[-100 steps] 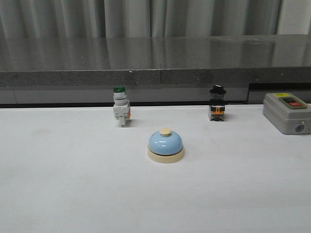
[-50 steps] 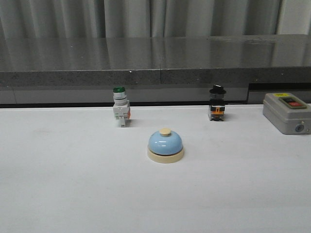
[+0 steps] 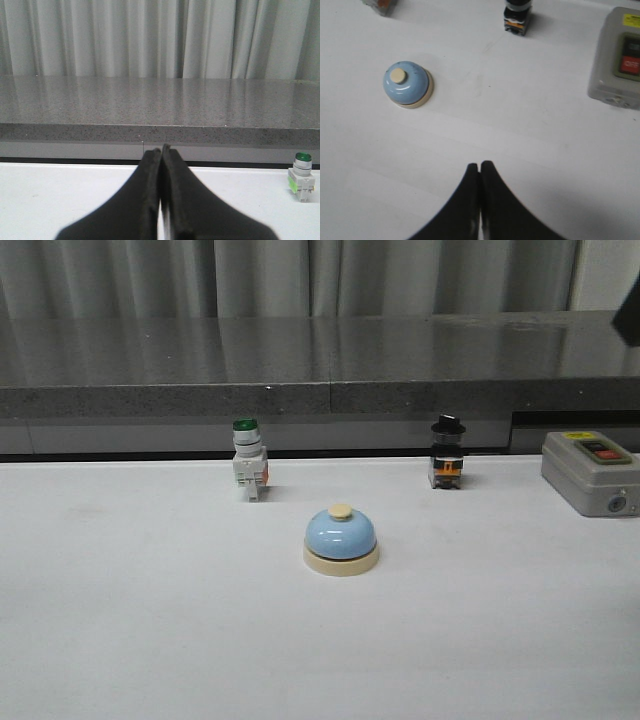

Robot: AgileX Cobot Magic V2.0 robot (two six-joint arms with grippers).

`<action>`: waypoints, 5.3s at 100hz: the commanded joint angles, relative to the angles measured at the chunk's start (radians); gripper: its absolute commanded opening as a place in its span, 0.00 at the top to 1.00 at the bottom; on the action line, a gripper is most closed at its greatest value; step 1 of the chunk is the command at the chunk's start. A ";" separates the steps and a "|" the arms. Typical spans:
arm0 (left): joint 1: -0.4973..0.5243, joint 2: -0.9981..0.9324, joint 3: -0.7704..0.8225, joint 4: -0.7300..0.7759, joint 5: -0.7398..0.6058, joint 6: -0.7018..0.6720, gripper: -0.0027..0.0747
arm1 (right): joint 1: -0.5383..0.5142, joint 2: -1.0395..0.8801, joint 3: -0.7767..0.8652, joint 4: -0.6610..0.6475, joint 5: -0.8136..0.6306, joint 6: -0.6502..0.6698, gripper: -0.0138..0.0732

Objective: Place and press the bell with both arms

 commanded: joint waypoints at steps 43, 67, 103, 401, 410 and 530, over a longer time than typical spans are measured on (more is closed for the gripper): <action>0.002 -0.031 0.043 -0.010 -0.075 -0.010 0.99 | 0.189 0.471 -0.349 0.018 -0.028 -0.040 0.91; 0.002 -0.031 0.043 -0.010 -0.075 -0.010 0.99 | 0.234 0.639 -0.516 0.018 0.024 -0.040 0.91; 0.002 -0.031 0.043 -0.010 -0.075 -0.010 0.99 | 0.247 0.749 -0.608 0.018 0.069 -0.040 0.91; 0.002 -0.031 0.043 -0.010 -0.075 -0.010 0.99 | -0.084 -0.375 0.310 -0.018 -0.495 -0.028 0.91; 0.002 -0.031 0.043 -0.010 -0.075 -0.010 0.99 | -0.084 -0.375 0.319 -0.018 -0.515 -0.028 0.91; 0.002 -0.031 0.043 -0.010 -0.075 -0.010 0.99 | -0.184 -1.209 0.986 -0.190 -0.711 0.157 0.91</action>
